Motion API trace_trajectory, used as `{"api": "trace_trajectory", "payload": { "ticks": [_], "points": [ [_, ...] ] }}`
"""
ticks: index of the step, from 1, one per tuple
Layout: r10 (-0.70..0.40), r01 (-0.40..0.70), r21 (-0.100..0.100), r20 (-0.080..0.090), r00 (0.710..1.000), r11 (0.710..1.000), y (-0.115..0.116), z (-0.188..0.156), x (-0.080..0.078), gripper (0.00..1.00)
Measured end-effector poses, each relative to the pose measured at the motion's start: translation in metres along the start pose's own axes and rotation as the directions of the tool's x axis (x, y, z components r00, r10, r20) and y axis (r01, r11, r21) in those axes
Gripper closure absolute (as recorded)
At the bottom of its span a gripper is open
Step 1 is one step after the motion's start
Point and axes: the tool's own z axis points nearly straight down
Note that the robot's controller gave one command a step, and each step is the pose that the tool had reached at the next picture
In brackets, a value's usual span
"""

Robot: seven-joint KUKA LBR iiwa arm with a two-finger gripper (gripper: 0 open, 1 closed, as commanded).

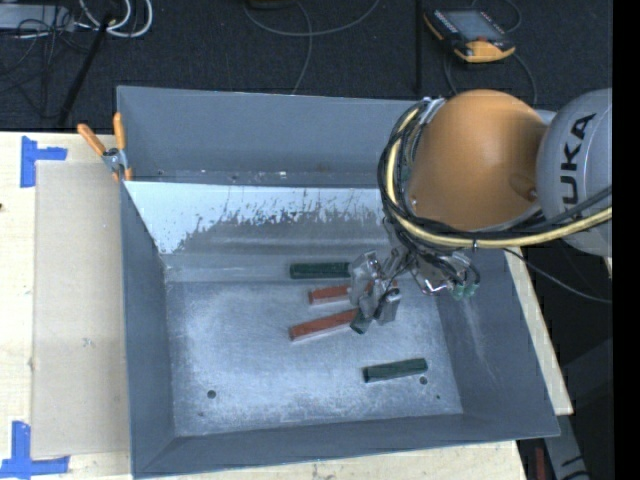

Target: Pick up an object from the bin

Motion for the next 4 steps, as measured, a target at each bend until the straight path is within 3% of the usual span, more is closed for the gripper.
{"api": "trace_trajectory", "payload": {
  "ticks": [1,2,3,4],
  "points": [
    [0.002,-0.002,-0.002,-0.007,1.0,1.0,0.0,0.005,0.001,0.0],
    [-0.25,0.25,-0.007,-0.009,0.968,0.968,0.09,0.047,-0.003,0.0],
    [-0.23,0.23,-0.007,-0.013,0.973,0.973,0.044,0.166,-0.007,0.0],
    [-0.232,0.232,0.001,-0.002,0.973,0.973,-0.002,0.123,-0.023,0.0]
  ]
}}
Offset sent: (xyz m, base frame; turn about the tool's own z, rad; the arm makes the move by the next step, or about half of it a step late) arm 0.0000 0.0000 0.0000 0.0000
